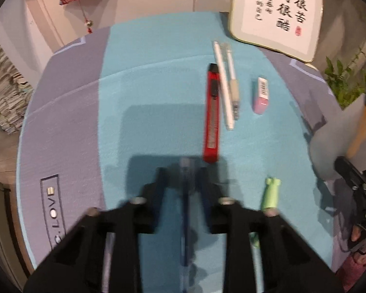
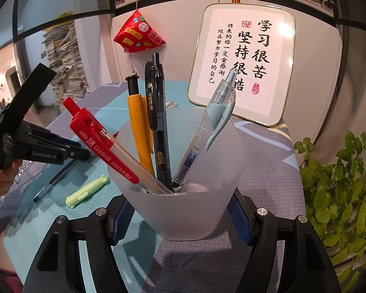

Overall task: Organize stationery
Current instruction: 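Grasp the blue gel pen from the desk with the left gripper, then lower the blue gel pen into the held cup and open the left gripper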

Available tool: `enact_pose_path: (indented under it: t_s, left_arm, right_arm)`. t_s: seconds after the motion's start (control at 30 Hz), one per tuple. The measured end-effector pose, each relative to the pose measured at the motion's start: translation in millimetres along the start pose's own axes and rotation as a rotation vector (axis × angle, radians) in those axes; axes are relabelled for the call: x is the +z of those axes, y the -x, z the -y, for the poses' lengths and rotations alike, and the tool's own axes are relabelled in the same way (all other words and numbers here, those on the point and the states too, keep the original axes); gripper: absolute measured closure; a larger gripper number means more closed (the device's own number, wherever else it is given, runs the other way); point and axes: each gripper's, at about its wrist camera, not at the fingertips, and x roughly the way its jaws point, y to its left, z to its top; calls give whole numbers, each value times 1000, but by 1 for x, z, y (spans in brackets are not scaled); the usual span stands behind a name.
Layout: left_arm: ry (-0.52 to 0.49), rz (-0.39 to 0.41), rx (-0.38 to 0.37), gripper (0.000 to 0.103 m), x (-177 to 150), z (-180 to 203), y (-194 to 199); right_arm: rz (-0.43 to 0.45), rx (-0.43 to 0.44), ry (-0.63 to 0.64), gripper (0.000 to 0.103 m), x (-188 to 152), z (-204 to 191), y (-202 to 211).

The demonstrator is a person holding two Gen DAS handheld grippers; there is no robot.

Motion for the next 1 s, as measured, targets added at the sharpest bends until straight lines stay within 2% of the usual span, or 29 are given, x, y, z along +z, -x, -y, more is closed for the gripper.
enact_pose_path:
  t_s: [0.13, 0.23, 0.43, 0.7, 0.9, 1.0]
  left_arm:
    - [10, -10, -14, 93, 0, -1, 0]
    - [24, 37, -51, 93, -5, 1, 22]
    - [-12, 206, -102, 93, -9, 21, 95]
    - [-55, 414, -221, 93, 5, 58, 183]
    - [-68, 594, -270, 93, 34, 91, 223]
    - [-52, 626, -300, 93, 52, 105, 221]
  right_arm:
    - [-1, 0, 1, 33, 0, 0, 0]
    - [-2, 0, 1, 33, 0, 0, 0]
    - [-4, -7, 6, 33, -1, -1, 0]
    - [-4, -12, 11, 33, 0, -2, -1]
    - [1, -14, 12, 33, 1, -3, -1]
    - [3, -14, 11, 33, 2, -3, 0]
